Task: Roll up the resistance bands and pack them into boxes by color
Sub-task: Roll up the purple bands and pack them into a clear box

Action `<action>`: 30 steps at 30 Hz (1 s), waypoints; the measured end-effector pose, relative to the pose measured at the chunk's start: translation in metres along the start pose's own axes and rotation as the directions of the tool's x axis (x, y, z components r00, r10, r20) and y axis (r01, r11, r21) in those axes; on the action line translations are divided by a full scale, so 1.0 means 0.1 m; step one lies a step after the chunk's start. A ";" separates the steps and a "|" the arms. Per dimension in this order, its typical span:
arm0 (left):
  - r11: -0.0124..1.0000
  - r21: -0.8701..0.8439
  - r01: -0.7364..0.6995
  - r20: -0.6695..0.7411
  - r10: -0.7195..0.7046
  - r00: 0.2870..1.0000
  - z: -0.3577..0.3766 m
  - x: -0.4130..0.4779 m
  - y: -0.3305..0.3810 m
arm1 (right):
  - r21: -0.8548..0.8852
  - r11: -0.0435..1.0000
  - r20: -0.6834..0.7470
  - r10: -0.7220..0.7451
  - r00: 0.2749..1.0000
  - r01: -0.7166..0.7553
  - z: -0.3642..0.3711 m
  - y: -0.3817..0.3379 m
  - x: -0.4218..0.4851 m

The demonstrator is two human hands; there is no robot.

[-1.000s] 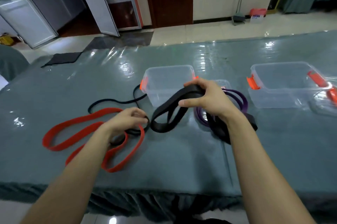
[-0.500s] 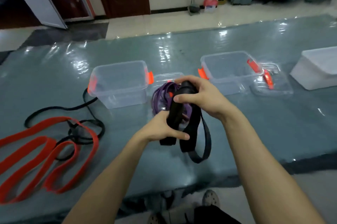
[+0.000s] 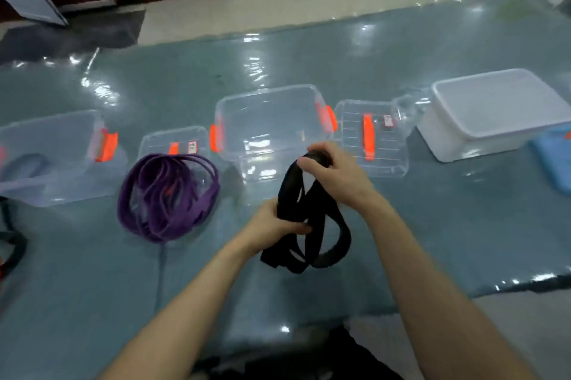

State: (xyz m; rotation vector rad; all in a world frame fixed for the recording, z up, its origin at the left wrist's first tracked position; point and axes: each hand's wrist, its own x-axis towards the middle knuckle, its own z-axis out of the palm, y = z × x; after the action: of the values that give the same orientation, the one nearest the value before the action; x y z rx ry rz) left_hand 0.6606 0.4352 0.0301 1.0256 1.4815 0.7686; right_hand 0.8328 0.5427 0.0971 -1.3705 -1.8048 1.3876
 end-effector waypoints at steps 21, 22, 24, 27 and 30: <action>0.950 0.149 0.276 -0.098 -0.264 0.960 1.42 1.86 0.54 | -0.350 0.921 -0.203 0.105 0.974 -0.172 -1.29 1.71 0.41; 0.893 0.325 0.310 -0.125 -0.284 0.951 1.43 1.90 0.40 | -0.439 0.884 -0.211 0.073 0.975 -0.161 -1.27 1.79 0.44; 0.871 0.420 0.255 -0.211 -0.179 0.961 1.44 1.96 0.21 | -0.495 0.846 -0.322 0.030 0.946 -0.195 -1.28 1.86 0.47; 0.977 0.185 0.104 -0.337 -0.036 0.941 1.45 2.05 0.19 | -0.531 0.794 -0.411 0.063 0.910 -0.295 -1.35 1.98 0.56; 0.993 0.036 0.116 -0.374 -0.094 0.923 1.46 2.19 0.26 | -0.257 0.905 -0.274 0.270 0.923 -0.340 -1.35 2.03 0.71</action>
State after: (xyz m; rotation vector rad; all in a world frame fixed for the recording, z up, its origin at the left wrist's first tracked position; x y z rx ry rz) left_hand 0.8089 0.6342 -0.0622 0.8643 1.8774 0.8813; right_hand 1.0018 0.6617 -0.0507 -1.9621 -1.7456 1.0630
